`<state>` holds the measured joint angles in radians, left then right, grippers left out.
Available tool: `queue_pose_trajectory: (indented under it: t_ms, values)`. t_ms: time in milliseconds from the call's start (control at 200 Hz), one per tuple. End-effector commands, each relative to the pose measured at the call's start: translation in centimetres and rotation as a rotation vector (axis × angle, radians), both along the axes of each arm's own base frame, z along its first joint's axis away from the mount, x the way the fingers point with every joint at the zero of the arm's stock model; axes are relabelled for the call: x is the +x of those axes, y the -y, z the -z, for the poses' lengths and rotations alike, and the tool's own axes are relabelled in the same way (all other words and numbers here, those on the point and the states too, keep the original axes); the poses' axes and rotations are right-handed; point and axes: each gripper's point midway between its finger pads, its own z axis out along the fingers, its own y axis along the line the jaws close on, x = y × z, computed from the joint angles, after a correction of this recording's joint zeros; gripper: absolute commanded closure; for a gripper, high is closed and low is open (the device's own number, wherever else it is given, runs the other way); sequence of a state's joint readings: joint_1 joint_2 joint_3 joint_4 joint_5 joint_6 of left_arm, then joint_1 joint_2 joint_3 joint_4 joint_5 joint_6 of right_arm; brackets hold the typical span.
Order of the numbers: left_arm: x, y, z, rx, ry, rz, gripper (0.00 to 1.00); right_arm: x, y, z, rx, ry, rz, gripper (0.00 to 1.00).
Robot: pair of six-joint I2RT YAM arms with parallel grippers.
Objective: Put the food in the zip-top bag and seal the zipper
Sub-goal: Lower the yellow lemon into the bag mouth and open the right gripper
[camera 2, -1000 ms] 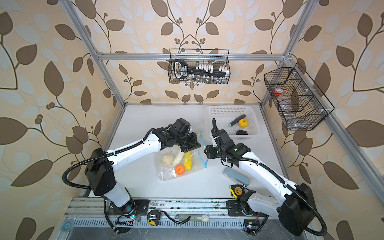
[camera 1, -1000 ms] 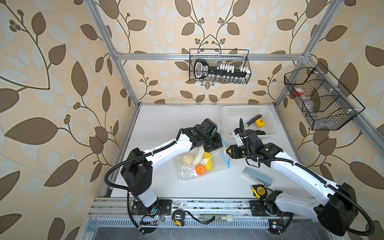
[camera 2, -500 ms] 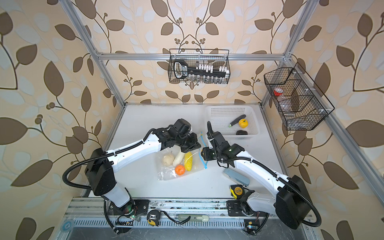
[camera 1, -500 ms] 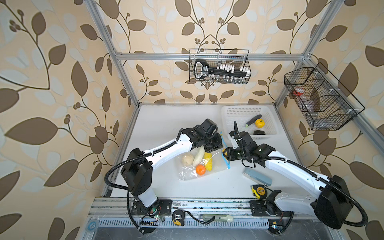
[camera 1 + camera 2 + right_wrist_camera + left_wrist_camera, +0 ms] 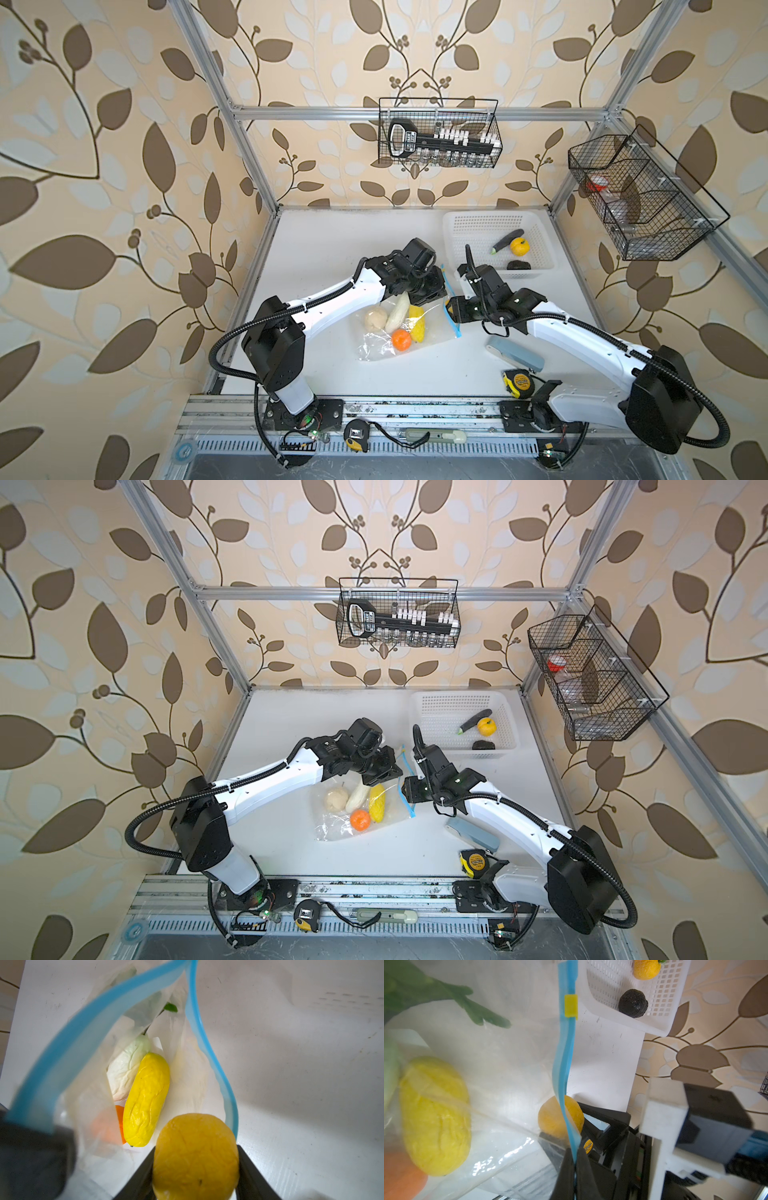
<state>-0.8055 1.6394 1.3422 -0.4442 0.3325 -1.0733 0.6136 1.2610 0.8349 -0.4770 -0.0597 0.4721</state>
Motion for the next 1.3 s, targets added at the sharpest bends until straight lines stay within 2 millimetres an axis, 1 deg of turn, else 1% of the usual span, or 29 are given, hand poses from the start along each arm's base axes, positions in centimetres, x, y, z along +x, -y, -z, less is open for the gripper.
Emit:
queue_pose_trajectory:
  t_ms: [0,525,715,980,1295]
  values:
    - [0.2,0.5,-2.2,-0.038,0.055,0.014,1.00,-0.3,0.1,0.8,-0.007,-0.010,0.001,0.45]
    - [0.3,0.6,-2.1,-0.039,0.056,0.012,1.00,-0.4,-0.2,0.3,0.003,0.002,-0.020,0.35]
    - [0.2,0.6,-2.0,-0.038,0.054,0.010,1.00,-0.5,-0.2,0.1,0.008,0.007,-0.020,0.34]
    - [0.2,0.4,-2.0,-0.037,0.059,0.006,1.00,-0.7,-0.2,-0.3,0.021,0.013,-0.023,0.31]
    - [0.2,0.2,-1.8,-0.032,0.060,-0.001,1.00,-0.8,-0.1,-0.8,0.034,0.027,-0.021,0.30]
